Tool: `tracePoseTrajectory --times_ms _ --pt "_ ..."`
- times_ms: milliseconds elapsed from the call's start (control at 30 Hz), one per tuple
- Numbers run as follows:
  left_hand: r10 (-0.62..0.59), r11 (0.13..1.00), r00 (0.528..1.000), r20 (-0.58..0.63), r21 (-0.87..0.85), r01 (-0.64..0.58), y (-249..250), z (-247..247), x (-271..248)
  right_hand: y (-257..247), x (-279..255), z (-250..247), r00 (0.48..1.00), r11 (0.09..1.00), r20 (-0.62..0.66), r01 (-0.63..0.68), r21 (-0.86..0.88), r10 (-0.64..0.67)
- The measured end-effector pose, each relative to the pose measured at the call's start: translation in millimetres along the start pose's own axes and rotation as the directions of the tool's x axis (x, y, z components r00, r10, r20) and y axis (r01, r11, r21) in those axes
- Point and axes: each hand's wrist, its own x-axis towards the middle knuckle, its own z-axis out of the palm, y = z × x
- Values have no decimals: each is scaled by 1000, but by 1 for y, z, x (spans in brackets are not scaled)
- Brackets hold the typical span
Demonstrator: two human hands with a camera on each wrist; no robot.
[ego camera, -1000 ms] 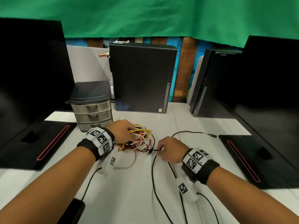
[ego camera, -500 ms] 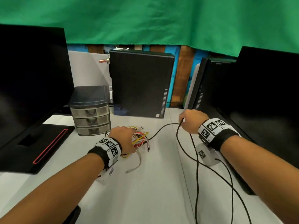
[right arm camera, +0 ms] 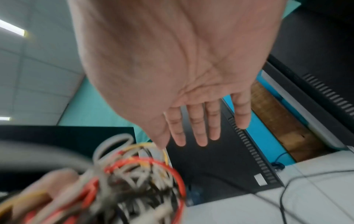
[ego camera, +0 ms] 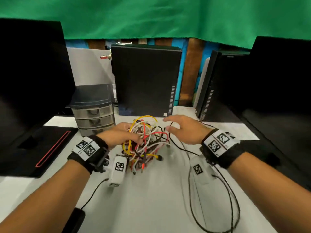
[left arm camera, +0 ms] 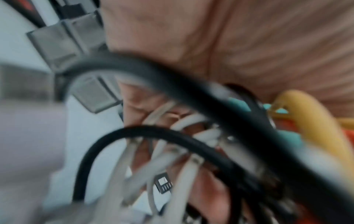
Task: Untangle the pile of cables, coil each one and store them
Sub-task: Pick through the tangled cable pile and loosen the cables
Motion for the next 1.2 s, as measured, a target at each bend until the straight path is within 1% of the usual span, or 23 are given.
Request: tracePoseTrajectory --times_ms 100,167,233,300,367,433,500,567,633,700,800,833,900,933,967,1100,1200 --pt "5 972 997 74 -235 13 -17 12 -4 8 4 18 995 997 95 20 77 -27" --pt "-39 930 997 64 -364 60 -28 14 -4 15 5 22 982 982 187 -33 185 -2" --pt "-80 882 996 49 -462 94 -36 13 -3 25 4 21 965 965 256 -111 239 47" --pt "-105 838 992 65 -531 123 -38 12 -4 35 3 18 961 948 261 -165 273 92" --pt "-129 808 990 51 -574 135 -35 12 -7 44 3 14 969 916 206 -202 347 136" --pt "-155 791 988 17 -597 134 -30 15 -11 50 1 14 974 853 149 -222 473 170" --pt "-181 784 983 -18 -606 133 -28 19 -12 50 -1 17 976 781 101 -214 586 191" --pt "-211 775 977 -36 -615 144 -28 21 -12 46 -2 21 976 748 32 -188 636 217" --pt "-253 765 967 -25 -617 184 -28 23 -14 38 -2 29 967 740 -50 -159 654 252" --pt "-269 764 963 -22 -614 199 -28 26 -15 32 -1 39 958 732 -101 -135 668 269" --pt "-282 764 960 3 -605 226 -24 31 -15 28 -2 51 951 763 -154 -113 636 269" --pt "-289 764 957 16 -599 241 -23 34 -15 28 -4 54 940 792 -195 -113 600 282" --pt "-300 771 954 12 -585 250 -19 38 -13 26 -12 55 893 841 -313 -118 528 323" --pt "-300 778 954 4 -577 248 -16 40 -12 21 -18 55 869 851 -369 -104 516 330" --pt "-295 781 956 0 -576 241 -14 42 -11 16 -25 55 856 852 -406 -73 518 320" --pt "-254 784 967 -10 -587 200 -9 47 -12 -6 -63 59 869 828 -433 52 559 238" --pt "-216 774 976 20 -606 183 -5 51 -14 -12 -88 52 847 787 -479 129 603 228"
